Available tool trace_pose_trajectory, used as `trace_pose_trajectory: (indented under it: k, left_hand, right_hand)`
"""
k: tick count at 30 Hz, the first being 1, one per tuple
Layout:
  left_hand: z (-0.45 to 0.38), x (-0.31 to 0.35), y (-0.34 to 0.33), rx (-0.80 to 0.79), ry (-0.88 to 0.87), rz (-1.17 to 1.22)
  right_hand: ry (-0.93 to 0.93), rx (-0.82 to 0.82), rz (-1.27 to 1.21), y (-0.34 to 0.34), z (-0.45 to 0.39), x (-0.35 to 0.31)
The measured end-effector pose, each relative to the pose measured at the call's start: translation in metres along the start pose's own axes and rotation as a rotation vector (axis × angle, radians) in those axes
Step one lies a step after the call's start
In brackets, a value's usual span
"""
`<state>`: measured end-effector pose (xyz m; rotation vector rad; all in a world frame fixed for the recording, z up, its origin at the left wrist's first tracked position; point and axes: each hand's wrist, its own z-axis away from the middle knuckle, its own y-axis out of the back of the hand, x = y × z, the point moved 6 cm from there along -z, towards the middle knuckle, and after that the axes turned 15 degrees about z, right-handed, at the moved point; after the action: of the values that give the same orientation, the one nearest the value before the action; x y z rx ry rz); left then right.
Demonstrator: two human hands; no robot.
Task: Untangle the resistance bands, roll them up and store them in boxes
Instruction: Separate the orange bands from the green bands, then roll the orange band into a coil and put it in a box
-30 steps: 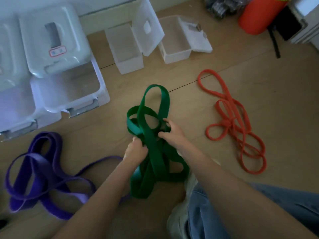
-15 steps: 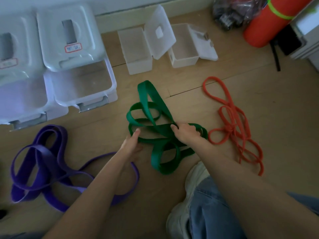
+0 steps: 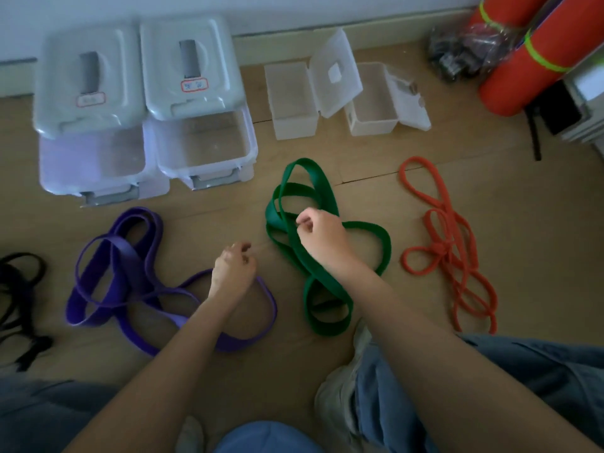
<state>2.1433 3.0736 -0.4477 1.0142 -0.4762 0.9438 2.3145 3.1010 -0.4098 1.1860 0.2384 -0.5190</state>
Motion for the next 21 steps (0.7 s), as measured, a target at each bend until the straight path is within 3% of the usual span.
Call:
trace_pose_trajectory:
  k: [2,5,7,9,11,14,15,16,18,21]
  left_hand:
    - [0.013,-0.009,0.034,0.140,-0.080,-0.072]
    - [0.025,-0.045,0.090,0.282,-0.041,-0.249]
    - [0.028,-0.075,0.128,0.356,0.025,-0.292]
    - [0.027,-0.104,0.154,0.377,0.120,-0.309]
    - [0.025,-0.128,0.165,0.397,0.275,-0.170]
    - [0.016,-0.144,0.160,0.448,0.373,0.084]
    - [0.011,-0.145,0.157,0.443,0.369,0.101]
    - [0.008,-0.146,0.155,0.422,0.372,0.074]
    - [0.009,-0.149,0.152,0.330,0.380,-0.114]
    - [0.025,-0.157,0.137,0.181,0.332,-0.351]
  right_hand:
    - [0.126,-0.153,0.004,-0.034,0.004,-0.035]
    - [0.216,-0.497,0.242,-0.106,0.019,-0.060]
    - [0.166,-0.574,0.314,-0.138,0.025,-0.060]
    - [0.082,-0.549,0.354,-0.152,0.028,-0.056]
    - [0.047,-0.609,0.351,-0.163,0.031,-0.056]
    - [0.000,-0.986,0.021,-0.183,0.056,-0.077]
    - [0.061,-1.046,0.049,-0.185,0.057,-0.089]
    - [0.132,-1.030,0.118,-0.185,0.050,-0.102]
    - [0.200,-0.750,0.221,-0.175,0.016,-0.127]
    - [0.004,-0.226,0.039,-0.139,-0.039,-0.151]
